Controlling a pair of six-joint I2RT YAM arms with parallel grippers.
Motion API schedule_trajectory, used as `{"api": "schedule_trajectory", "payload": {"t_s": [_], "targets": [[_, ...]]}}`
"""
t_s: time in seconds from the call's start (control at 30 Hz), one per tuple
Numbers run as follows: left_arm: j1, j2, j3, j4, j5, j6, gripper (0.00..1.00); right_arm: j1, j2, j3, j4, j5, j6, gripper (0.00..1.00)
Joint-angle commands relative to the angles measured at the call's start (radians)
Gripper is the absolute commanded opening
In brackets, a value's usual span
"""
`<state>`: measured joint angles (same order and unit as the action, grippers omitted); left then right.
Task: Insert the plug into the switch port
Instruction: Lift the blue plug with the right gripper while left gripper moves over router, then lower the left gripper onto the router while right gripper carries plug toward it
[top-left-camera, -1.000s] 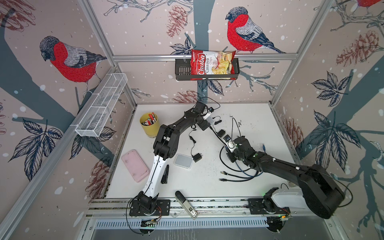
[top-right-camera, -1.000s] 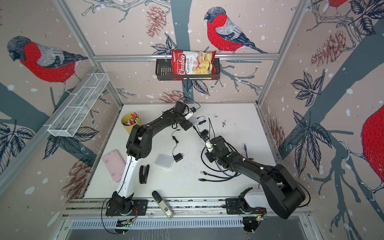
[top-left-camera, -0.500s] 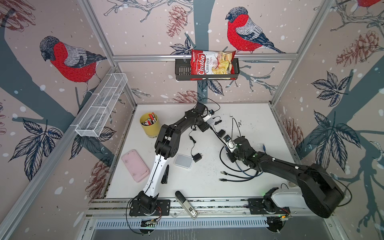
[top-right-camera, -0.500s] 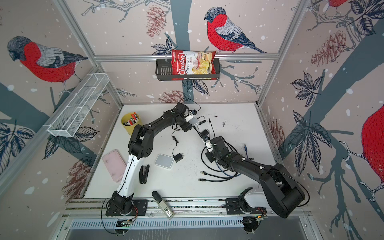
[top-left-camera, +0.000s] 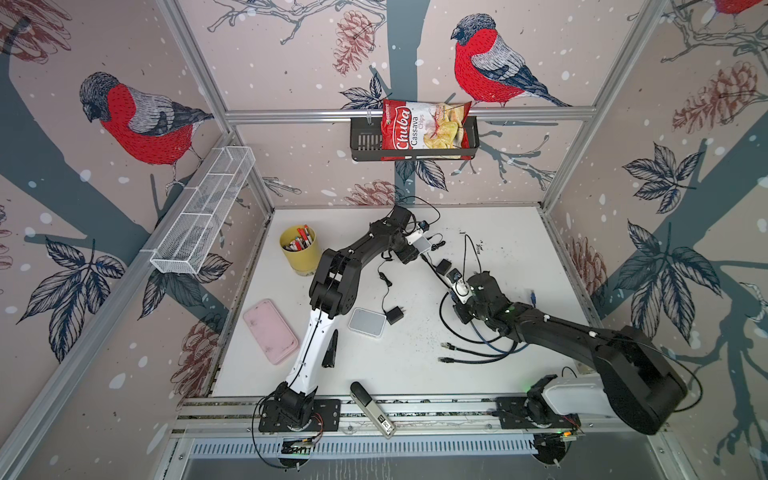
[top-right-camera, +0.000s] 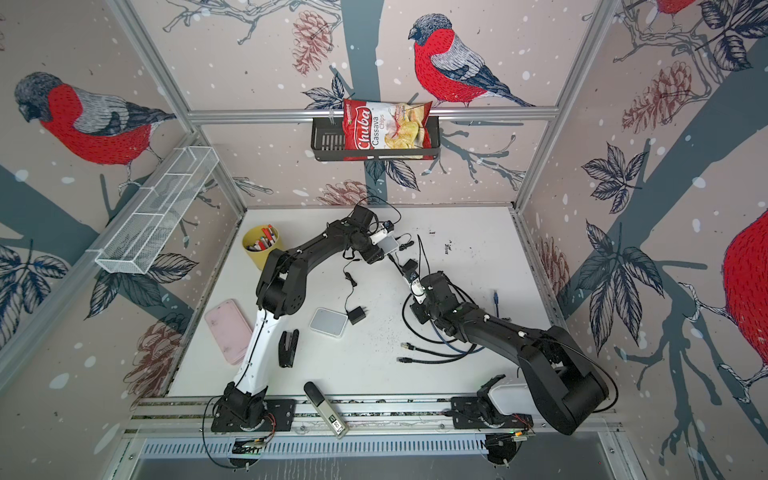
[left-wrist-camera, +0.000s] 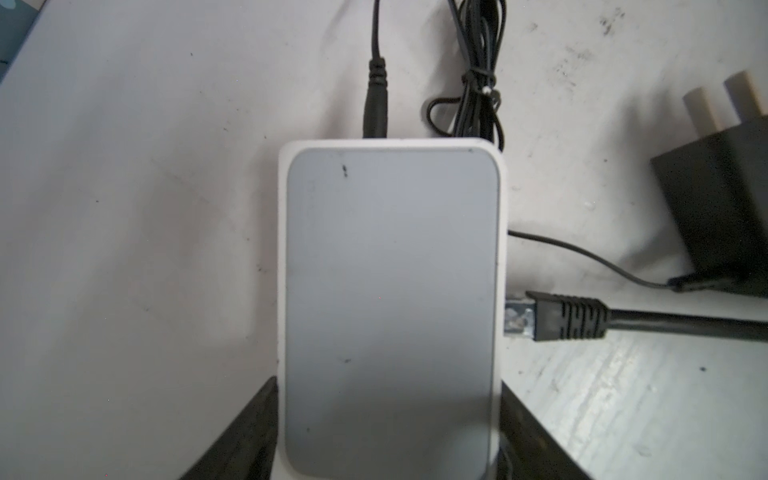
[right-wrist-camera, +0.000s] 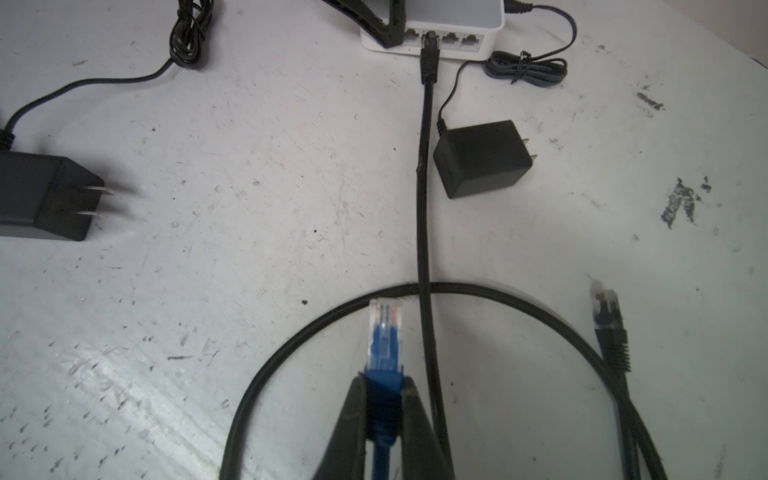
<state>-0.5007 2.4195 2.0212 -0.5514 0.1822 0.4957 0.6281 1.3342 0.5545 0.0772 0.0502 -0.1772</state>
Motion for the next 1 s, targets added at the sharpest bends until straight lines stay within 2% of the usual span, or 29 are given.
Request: {"api": "schedule_trajectory", "payload": {"t_s": [0.0,0.17,0.4,0.6,0.8,0.97], "targets": [[0.0,-0.05,-0.037,-0.014,0.007,-0.04,0.52,-0.001,0.007,0.005,0.045,0.018,0.005,0.06],[-0.019,-0.153,-0.144,0.024,-0.011,-0.123,0.52,-0.013,0.033,0.021,0.057,0.022,-0.004,0.07],[-0.098,-0.285,-0.355,0.094,-0.067,-0.235,0.53,-0.01,0.08,0.059,0.052,-0.012,-0.044,0.07],[-0.152,-0.359,-0.52,0.179,-0.079,-0.31,0.53,0.039,0.076,0.082,0.017,-0.06,-0.096,0.07],[-0.163,-0.398,-0.606,0.225,-0.082,-0.341,0.54,0.068,0.086,0.078,-0.002,-0.114,-0.092,0.07],[-0.163,-0.387,-0.62,0.219,-0.069,-0.344,0.56,0.091,0.13,0.104,-0.023,-0.092,-0.091,0.07]]}}
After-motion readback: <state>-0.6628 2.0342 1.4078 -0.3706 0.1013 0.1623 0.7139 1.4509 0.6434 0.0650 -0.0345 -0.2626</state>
